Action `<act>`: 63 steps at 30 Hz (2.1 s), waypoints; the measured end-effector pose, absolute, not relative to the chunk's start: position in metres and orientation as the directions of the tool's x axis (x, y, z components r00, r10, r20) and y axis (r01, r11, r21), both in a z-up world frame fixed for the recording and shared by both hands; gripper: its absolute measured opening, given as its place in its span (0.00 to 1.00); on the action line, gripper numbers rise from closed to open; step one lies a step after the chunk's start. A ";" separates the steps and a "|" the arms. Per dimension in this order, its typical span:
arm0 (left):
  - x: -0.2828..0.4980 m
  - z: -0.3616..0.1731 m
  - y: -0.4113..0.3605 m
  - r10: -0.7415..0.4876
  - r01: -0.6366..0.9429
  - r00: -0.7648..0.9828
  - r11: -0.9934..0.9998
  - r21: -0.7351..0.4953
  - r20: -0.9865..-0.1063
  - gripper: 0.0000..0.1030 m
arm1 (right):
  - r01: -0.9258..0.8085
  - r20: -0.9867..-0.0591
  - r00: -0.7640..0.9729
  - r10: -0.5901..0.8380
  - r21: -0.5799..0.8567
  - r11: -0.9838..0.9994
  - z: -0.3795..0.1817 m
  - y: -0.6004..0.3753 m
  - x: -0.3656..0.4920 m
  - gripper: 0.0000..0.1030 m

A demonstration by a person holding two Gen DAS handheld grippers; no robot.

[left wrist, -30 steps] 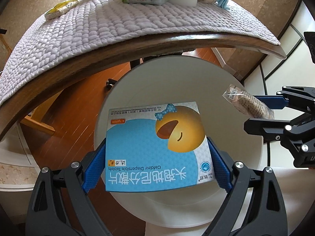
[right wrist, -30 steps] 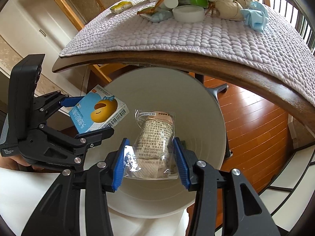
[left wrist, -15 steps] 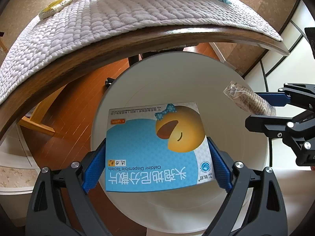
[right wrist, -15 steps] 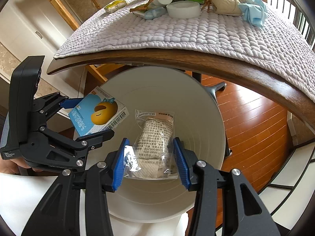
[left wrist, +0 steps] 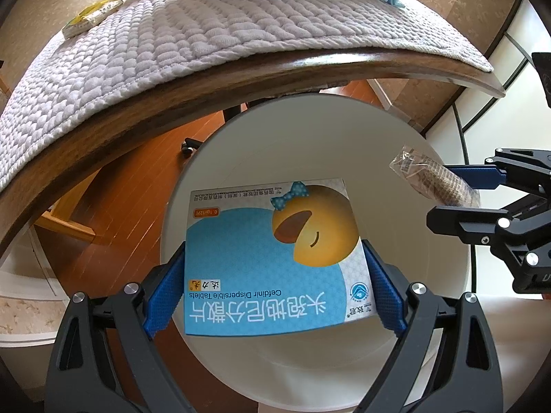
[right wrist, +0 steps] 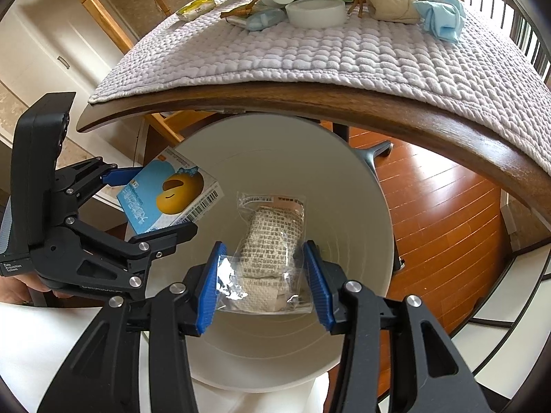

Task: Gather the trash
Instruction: 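Open the left gripper dropping the blue box while the right gripper drops the clear bag into the bucket, then move both open grippers back over the trash pile on the bed, then grasp the green-labelled bottle with the left gripper while the right gripper grasps the blue neck pillow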

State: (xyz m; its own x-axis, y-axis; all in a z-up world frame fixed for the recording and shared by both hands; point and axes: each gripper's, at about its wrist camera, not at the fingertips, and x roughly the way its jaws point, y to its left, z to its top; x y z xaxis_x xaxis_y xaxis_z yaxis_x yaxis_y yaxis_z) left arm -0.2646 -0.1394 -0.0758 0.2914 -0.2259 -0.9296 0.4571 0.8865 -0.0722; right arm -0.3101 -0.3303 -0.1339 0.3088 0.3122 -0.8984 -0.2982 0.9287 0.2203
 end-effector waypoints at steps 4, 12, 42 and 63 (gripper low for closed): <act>-0.263 -0.076 -0.141 -0.238 0.473 0.275 0.877 -0.084 -0.931 0.92 | -0.293 -0.898 0.313 0.310 0.219 0.931 -0.132 -0.334 -0.309 0.48; -0.265 -0.073 -0.145 -0.261 0.493 0.276 0.864 -0.096 -0.925 0.96 | -0.291 -0.884 0.347 0.312 0.215 0.932 -0.119 -0.339 -0.309 0.63; -0.192 0.021 -0.143 -0.305 0.526 0.573 0.848 0.057 -0.760 0.99 | -0.281 -0.656 0.744 0.129 -0.132 0.950 0.008 -0.327 -0.206 0.96; -0.128 0.003 -0.174 -0.324 0.594 0.542 0.800 0.081 -0.776 0.93 | -0.248 -0.724 0.656 0.216 0.063 0.967 -0.014 -0.319 -0.132 0.56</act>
State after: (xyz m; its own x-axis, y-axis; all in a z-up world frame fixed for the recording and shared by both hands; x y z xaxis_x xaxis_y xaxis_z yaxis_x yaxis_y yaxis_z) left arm -0.1284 -0.1740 0.0027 0.5421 -0.3237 -0.7755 0.5941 0.8003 0.0813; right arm -0.1315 -0.3188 -0.0139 0.6558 0.2155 -0.7235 -0.2478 0.9667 0.0634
